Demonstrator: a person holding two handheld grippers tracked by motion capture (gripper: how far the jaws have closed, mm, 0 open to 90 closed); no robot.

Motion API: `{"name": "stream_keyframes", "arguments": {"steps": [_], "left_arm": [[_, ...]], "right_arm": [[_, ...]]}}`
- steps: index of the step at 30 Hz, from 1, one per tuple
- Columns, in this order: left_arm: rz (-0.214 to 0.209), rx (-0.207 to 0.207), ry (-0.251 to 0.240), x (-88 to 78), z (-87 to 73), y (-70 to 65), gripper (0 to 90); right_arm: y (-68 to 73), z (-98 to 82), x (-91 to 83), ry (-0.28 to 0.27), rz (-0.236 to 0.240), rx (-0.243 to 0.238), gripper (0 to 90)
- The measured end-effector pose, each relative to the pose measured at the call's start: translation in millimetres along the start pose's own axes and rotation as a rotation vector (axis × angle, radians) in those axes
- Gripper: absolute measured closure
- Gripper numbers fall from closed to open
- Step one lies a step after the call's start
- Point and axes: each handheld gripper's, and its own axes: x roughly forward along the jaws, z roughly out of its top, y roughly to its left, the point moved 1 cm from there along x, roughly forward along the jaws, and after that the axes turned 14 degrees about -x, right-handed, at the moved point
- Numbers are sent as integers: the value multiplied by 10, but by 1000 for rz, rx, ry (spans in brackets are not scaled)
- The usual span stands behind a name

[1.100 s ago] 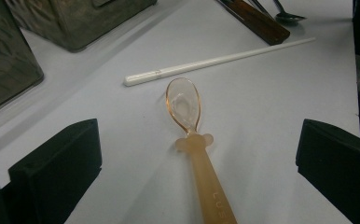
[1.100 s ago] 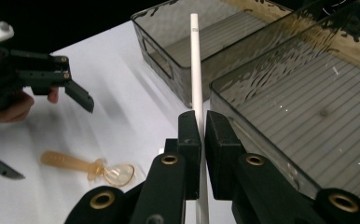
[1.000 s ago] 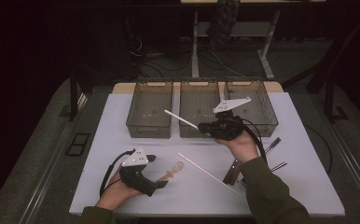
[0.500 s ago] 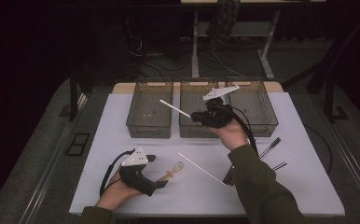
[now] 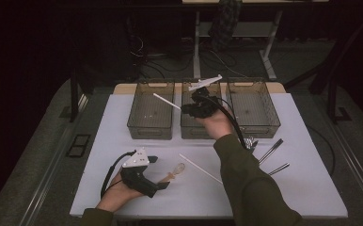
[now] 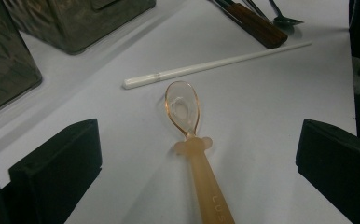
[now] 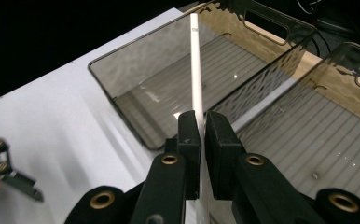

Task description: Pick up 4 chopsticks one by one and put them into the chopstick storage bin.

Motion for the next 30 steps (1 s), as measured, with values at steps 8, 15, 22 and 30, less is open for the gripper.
{"name": "stream_keyframes", "arguments": {"steps": [8,15,22,30], "left_arm": [[-7,4,-3,0,3,3,0],[-8,0,-4,2,2,1,0],[-12,-4,-12,-9,5,6,0],[-18,-1,-16,-12,7,5,0]], "right_arm": [[-54,158,283,29,-19,8,848],[-113,288,517,50,-37,31,848],[-187,380,760,76,-50,53,848],[-254,474,1021,99,-58,78,847]]}}
